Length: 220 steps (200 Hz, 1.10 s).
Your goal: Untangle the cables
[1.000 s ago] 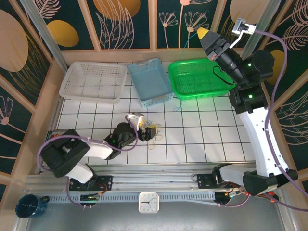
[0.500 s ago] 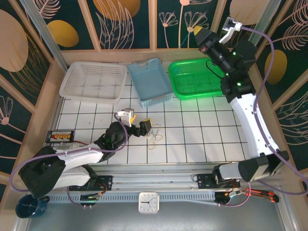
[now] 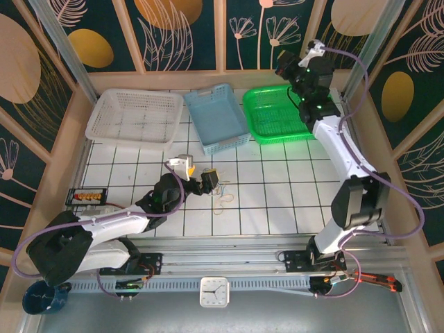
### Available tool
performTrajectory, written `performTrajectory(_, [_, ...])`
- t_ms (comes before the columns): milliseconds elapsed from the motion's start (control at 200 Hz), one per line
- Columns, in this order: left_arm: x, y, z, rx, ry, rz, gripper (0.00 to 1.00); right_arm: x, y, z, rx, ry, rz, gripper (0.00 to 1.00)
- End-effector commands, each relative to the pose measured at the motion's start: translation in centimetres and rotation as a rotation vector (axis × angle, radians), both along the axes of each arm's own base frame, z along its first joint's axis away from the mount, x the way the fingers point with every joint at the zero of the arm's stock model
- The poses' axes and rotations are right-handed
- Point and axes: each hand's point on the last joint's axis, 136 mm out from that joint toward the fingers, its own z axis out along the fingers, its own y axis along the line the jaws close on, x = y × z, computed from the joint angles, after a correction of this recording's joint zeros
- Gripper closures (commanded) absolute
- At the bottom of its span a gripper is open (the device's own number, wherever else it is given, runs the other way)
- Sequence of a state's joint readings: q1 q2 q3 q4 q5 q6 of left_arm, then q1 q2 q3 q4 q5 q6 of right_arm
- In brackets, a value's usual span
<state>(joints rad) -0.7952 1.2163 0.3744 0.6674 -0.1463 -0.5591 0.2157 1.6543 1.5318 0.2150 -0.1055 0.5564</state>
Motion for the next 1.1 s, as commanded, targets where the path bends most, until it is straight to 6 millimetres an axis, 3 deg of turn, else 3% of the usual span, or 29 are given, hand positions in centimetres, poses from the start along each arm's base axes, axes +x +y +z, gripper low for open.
performTrajectory(0, [0.2, -0.4, 1.5, -0.047, -0.008, 0.000, 0.01, 2.9, -1.6, -5.9, -0.059, 0.088, -0.078, 1.00])
performTrajectory(85, [0.1, -0.6, 1.6, -0.054, -0.008, -0.008, 0.01, 5.0, -1.8, -10.5, -0.081, 0.203, -0.052, 1.00])
performTrajectory(155, [0.2, -0.8, 1.6, -0.054, -0.001, -0.017, 0.01, 6.4, -1.4, -13.4, -0.097, 0.299, 0.002, 0.77])
performTrajectory(210, [0.2, -1.1, 1.5, -0.052, 0.008, -0.026, 0.01, 6.8, -1.3, -14.4, -0.114, 0.344, 0.026, 0.65])
performTrajectory(330, [0.3, -1.0, 1.8, -0.059, 0.012, -0.018, 0.01, 5.8, -1.2, -12.2, -0.115, 0.301, 0.045, 0.53])
performTrajectory(495, [0.5, -0.9, 2.1, -0.063, 0.009, 0.000, 0.01, 2.9, -0.9, -8.7, -0.091, 0.228, 0.077, 0.51])
performTrajectory(610, [0.7, -0.9, 2.1, -0.055, 0.015, 0.008, 0.01, -0.4, 0.2, -7.8, -0.053, 0.206, 0.126, 0.51])
performTrajectory(746, [1.1, -0.9, 2.2, -0.048, 0.034, 0.025, 0.01, -5.8, 2.7, -9.7, -0.016, 0.224, 0.198, 0.51])
performTrajectory(886, [2.0, -1.0, 2.3, -0.024, 0.078, 0.031, 0.01, -12.7, 7.0, -14.3, -0.041, 0.293, 0.279, 0.51])
performTrajectory(1096, [3.4, 0.0, 0.8, -0.030, 0.195, 0.020, 0.01, -22.7, 13.4, -21.4, -0.148, 0.424, 0.402, 0.51])
